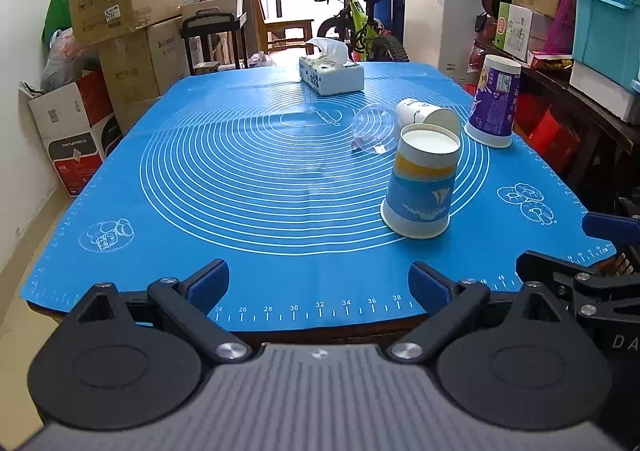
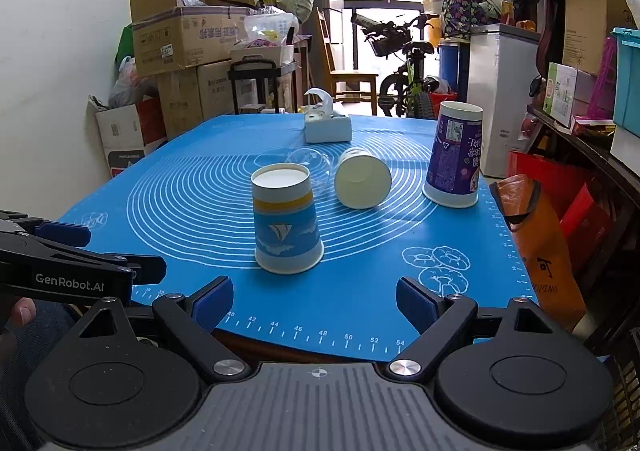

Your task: Flip cup upside down

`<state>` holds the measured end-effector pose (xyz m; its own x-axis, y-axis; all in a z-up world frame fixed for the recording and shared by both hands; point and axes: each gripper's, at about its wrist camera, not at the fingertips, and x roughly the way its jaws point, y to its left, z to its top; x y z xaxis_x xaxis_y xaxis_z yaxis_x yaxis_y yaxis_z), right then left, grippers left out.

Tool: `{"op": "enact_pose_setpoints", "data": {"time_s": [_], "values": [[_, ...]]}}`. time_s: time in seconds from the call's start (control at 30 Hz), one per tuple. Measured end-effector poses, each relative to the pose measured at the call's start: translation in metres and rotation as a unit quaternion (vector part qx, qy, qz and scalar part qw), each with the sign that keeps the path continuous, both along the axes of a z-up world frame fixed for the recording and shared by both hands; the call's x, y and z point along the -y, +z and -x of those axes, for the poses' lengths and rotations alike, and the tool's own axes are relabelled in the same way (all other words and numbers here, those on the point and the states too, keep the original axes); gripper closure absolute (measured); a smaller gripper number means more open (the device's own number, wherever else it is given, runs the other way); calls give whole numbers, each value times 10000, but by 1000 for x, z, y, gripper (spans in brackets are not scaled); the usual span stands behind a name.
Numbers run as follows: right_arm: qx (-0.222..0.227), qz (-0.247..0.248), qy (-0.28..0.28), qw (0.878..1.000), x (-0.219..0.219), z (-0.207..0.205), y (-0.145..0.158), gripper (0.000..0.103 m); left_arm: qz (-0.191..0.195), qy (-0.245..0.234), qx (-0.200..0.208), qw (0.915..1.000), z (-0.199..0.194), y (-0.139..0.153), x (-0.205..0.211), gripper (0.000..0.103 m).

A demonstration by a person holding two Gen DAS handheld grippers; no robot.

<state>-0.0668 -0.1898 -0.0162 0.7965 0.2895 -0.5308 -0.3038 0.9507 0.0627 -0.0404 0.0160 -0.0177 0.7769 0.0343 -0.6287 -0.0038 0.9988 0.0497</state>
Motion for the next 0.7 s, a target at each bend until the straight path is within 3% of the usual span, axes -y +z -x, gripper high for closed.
{"op": "enact_pose_setpoints", "data": {"time_s": [0.7], "values": [[-23,-7,-3,10000,0,0,0,13,21,-44,-68,10000,-1,-2,-1,7]]}}
